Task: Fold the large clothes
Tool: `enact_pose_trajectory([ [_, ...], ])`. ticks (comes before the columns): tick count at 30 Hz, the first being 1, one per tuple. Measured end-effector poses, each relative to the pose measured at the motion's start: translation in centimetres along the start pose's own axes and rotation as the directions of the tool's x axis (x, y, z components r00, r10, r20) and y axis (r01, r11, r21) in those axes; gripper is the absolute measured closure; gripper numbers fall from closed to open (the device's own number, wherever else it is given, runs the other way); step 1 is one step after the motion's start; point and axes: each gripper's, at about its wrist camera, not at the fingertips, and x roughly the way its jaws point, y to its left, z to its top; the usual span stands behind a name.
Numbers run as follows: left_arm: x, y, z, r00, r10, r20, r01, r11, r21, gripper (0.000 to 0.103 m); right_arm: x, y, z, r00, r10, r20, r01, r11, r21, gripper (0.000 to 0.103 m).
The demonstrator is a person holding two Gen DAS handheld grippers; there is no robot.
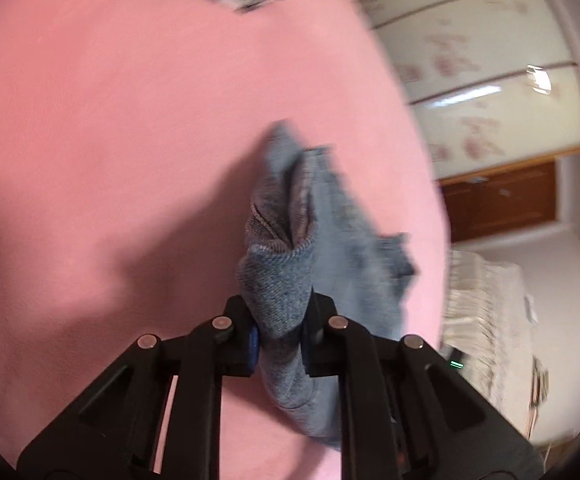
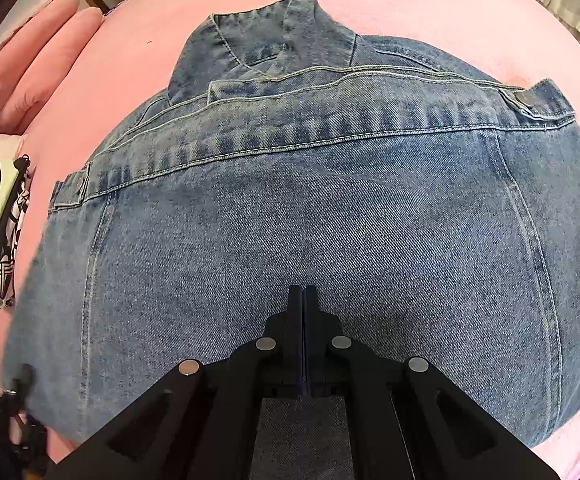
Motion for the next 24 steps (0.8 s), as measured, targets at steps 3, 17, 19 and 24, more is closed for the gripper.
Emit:
enact_pose_trajectory([
  [3, -1.2, -4.5, -0.6, 0.998, -0.063, 0.014, 0.060, 0.987, 0.147, 0.092, -0.1, -0.2, -0.5, 1.000, 0.011, 0.013, -0.010, 1.000, -0.019, 0.103],
  [17, -0.9, -23.9, -13.1, 0.981, -0.188, -0.046, 0.185, 0.843, 0.505, 0.092, 1.6, -9.3, -0.7, 0.898, 0.436, -0.059, -0.414, 0.884, 0.218, 0.103],
  [19, -0.1, -26.6, -16.5, 0.981, -0.183, -0.064, 0.188, 0.815, 0.547, 0.092, 1.7, -10.2, -0.6, 0.879, 0.470, -0.079, -0.446, 0.871, 0.206, 0.103],
  [24, 2.3, -32.0, -26.2, 0.984, -0.092, -0.154, 0.173, 0.711, 0.682, 0.092, 2.2, -12.5, -0.3, 0.827, 0.546, -0.134, -0.523, 0.834, 0.172, 0.103],
])
